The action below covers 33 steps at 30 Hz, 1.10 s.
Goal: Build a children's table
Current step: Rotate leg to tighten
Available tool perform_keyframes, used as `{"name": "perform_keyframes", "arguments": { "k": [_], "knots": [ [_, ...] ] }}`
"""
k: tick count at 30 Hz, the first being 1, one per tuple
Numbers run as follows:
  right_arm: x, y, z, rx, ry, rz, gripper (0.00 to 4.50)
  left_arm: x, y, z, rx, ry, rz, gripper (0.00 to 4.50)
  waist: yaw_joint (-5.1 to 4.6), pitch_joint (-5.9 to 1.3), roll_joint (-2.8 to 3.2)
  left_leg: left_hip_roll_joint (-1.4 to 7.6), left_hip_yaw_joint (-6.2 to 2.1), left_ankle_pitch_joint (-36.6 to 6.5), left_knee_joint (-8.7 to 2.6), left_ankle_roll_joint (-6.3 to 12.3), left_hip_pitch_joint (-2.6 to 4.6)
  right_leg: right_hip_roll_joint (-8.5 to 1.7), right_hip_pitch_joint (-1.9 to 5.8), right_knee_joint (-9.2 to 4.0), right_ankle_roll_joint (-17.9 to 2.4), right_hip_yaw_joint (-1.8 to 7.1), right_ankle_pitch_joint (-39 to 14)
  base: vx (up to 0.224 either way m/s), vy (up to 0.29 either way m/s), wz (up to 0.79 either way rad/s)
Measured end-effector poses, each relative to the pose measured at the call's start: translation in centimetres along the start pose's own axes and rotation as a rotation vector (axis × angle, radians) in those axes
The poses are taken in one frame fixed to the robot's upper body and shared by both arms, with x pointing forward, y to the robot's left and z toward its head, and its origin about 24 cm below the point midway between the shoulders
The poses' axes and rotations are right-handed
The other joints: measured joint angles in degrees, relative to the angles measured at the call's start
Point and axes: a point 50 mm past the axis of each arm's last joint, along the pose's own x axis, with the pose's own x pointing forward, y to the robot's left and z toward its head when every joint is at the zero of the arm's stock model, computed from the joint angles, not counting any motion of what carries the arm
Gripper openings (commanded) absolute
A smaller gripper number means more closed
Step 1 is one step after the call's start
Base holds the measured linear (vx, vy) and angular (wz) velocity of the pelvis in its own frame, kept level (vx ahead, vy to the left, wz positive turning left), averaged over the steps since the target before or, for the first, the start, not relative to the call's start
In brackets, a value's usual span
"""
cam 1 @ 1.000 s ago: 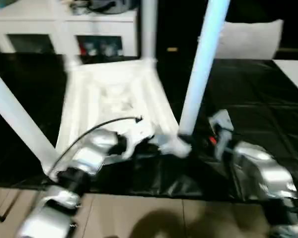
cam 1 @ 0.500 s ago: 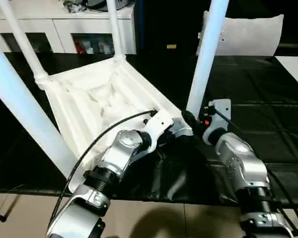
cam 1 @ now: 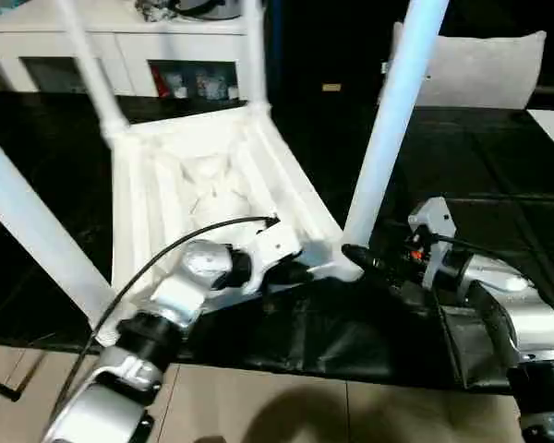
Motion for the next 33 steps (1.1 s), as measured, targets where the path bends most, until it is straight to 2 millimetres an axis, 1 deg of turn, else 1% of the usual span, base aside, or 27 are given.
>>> {"name": "perform_keyframes", "arguments": {
  "k": [1,3,4,5,6,8,9,11,14,17,19,24,27,33],
  "knots": [
    [-0.4,0.2,0.0,-0.001,0.005,0.058,4.03,-0.3,-0.1,-0.1,0.014,0.001,-0.034,0.00,0.32,0.01,-0.01,-0.02,0.06,-0.03,0.02,0.05,0.00,-0.05,0.00,0.00,0.00,0.00,0.00,0.000,0.000,0.00],
    [-0.7,0.4,0.1,-0.007,0.014,0.132,4.03,-0.7,-0.3,-0.2,0.034,0.004,-0.087,0.00,0.62,0.02,-0.04,-0.04,0.12,-0.05,0.02,0.08,-0.02,-0.10,0.00,0.00,0.01,-0.02,-0.01,0.000,0.000,0.00],
    [-0.8,0.6,0.2,-0.008,0.017,0.173,3.85,-1.1,-0.3,-0.3,0.046,0.012,-0.112,0.00,0.78,0.03,-0.05,-0.05,0.14,-0.05,0.05,0.09,-0.02,-0.14,0.00,0.00,0.01,-0.05,-0.01,0.000,0.000,0.00],
    [-0.8,0.8,0.1,-0.005,0.019,0.206,3.85,-1.3,-0.4,-0.4,0.056,0.016,-0.134,0.00,0.88,0.03,-0.05,-0.05,0.18,-0.05,0.07,0.10,-0.01,-0.17,0.00,0.00,0.01,-0.06,-0.01,0.000,0.000,0.00],
    [-0.8,1.0,0.1,-0.003,0.018,0.231,3.65,-1.5,-0.5,-0.5,0.063,0.020,-0.153,0.00,1.00,0.03,-0.05,-0.05,0.23,-0.05,0.09,0.13,-0.01,-0.20,0.00,0.00,0.01,-0.07,-0.01,0.000,0.000,0.00],
    [-0.8,1.3,0.0,-0.001,0.027,0.283,3.57,-1.9,-0.6,-0.7,0.084,0.032,-0.197,0.00,1.21,0.03,-0.05,-0.08,0.29,-0.05,0.13,0.16,0.03,-0.29,0.00,0.01,0.01,-0.08,-0.01,0.000,0.000,0.00],
    [-0.7,1.4,-0.1,0.001,0.032,0.303,3.39,-2.1,-0.6,-0.7,0.091,0.034,-0.216,0.00,1.27,0.03,-0.06,-0.08,0.30,-0.05,0.16,0.17,0.03,-0.31,0.00,0.02,0.01,-0.08,-0.01,0.000,0.000,0.00],
    [-0.6,1.6,-0.3,0.010,0.038,0.332,3.32,-2.3,-0.8,-0.7,0.101,0.036,-0.248,0.00,1.58,0.04,-0.08,-0.10,0.32,-0.05,0.20,0.20,0.07,-0.38,0.00,0.04,0.01,-0.09,-0.01,0.000,0.000,0.00],
    [-0.5,1.9,-0.4,0.012,0.044,0.376,2.98,-2.5,-1.0,-0.7,0.120,0.040,-0.295,0.00,2.10,0.05,-0.12,-0.10,0.35,-0.05,0.22,0.22,0.08,-0.42,0.00,0.07,0.01,-0.08,-0.01,0.000,0.000,0.00],
    [-0.3,2.2,-0.4,0.002,0.039,0.403,2.75,-2.6,-1.1,-0.7,0.127,0.044,-0.305,0.00,2.14,0.07,-0.14,-0.09,0.36,-0.03,0.23,0.24,0.08,-0.42,0.00,0.12,0.01,-0.07,-0.01,0.000,0.000,0.00],
    [-0.3,2.3,-0.5,0.006,0.038,0.414,2.54,-2.6,-1.0,-0.7,0.128,0.047,-0.308,0.00,2.10,0.08,-0.17,-0.08,0.35,-0.04,0.22,0.23,-0.03,-0.43,0.00,0.15,0.03,-0.07,-0.02,0.000,0.000,0.00],
    [-0.2,2.5,-0.5,0.020,0.035,0.447,2.08,-2.8,-1.1,-0.7,0.132,0.049,-0.322,0.00,2.15,0.08,-0.16,-0.07,0.35,-0.04,0.21,0.24,-0.06,-0.42,-0.01,0.15,0.07,-0.08,-0.04,0.000,0.000,0.00],
    [-0.2,2.5,-0.5,0.031,0.035,0.451,1.98,-2.8,-1.1,-0.7,0.133,0.048,-0.325,0.00,2.18,0.08,-0.17,-0.08,0.35,-0.04,0.22,0.24,-0.08,-0.42,-0.01,0.15,0.07,-0.08,-0.04,0.000,0.000,0.00],
    [-0.3,2.7,-0.5,0.063,0.035,0.443,1.95,-2.8,-1.1,-0.7,0.120,0.039,-0.328,0.00,2.26,0.08,-0.16,-0.08,0.35,-0.04,0.22,0.24,-0.10,-0.43,-0.01,0.16,0.07,-0.08,-0.04,0.000,0.000,0.00]
  ]
}}
